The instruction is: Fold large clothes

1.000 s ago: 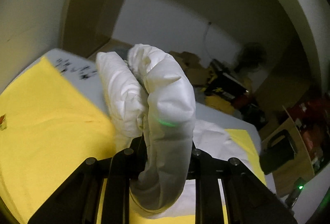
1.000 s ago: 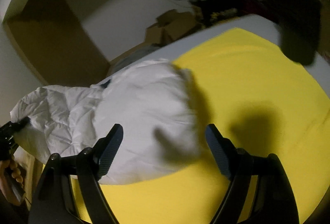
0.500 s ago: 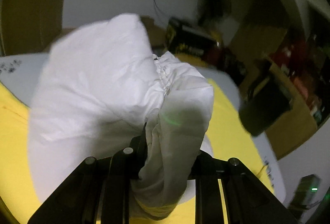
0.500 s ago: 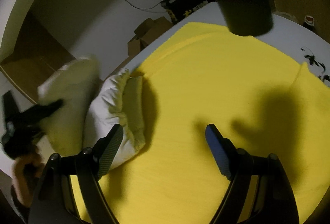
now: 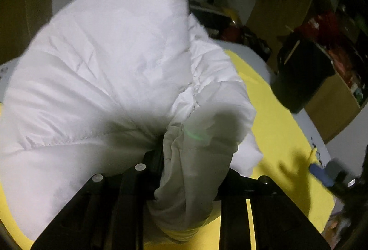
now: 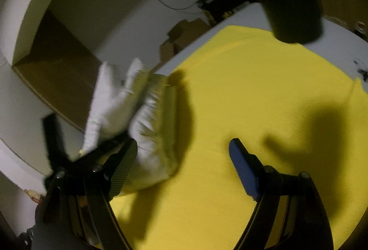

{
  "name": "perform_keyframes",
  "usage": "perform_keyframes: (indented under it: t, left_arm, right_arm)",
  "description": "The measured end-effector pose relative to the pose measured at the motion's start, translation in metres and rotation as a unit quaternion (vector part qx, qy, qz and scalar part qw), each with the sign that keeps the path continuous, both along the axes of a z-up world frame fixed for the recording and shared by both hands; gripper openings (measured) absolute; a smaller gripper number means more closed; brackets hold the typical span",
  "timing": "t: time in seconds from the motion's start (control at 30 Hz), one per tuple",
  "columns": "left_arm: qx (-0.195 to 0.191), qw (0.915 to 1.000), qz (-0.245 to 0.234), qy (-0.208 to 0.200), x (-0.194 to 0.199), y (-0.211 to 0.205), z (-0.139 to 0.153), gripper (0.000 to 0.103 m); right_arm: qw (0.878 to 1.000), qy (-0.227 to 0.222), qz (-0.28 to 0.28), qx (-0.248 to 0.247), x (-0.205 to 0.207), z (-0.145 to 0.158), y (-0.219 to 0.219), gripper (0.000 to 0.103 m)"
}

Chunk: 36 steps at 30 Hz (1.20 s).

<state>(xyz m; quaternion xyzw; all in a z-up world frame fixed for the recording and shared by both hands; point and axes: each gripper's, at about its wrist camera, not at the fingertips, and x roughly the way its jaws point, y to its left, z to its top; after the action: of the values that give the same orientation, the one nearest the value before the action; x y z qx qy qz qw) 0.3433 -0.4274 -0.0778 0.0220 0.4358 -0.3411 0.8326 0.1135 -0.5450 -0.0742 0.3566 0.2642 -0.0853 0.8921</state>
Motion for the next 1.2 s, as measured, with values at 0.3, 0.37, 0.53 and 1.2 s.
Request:
perform_keyframes:
  t: [0.3,0.37,0.53,1.2]
  left_arm:
    - [-0.003,0.9995,-0.015,0.026,0.021,-0.001,-0.013,0.027]
    - [-0.008,0.9996,-0.022,0.016,0.019,0.001,-0.010,0.030]
    - [-0.039,0.9928,-0.110,-0.027,-0.012,-0.004,0.005,0.103]
    - [-0.163,0.9798,0.070,-0.092,-0.027,0.270,0.102,0.103]
  right_arm:
    - [1.000,-0.010,0.011,-0.015,0.006,0.028,0.031,0.082]
    - [1.000,-0.009,0.003,-0.017,0.000,0.032,0.032,0.082]
    - [1.000,-0.018,-0.008,-0.024,-0.010,0.044,0.032,0.083]
    - [0.976,0.101,0.149,-0.126,0.197,0.057,0.114,0.083]
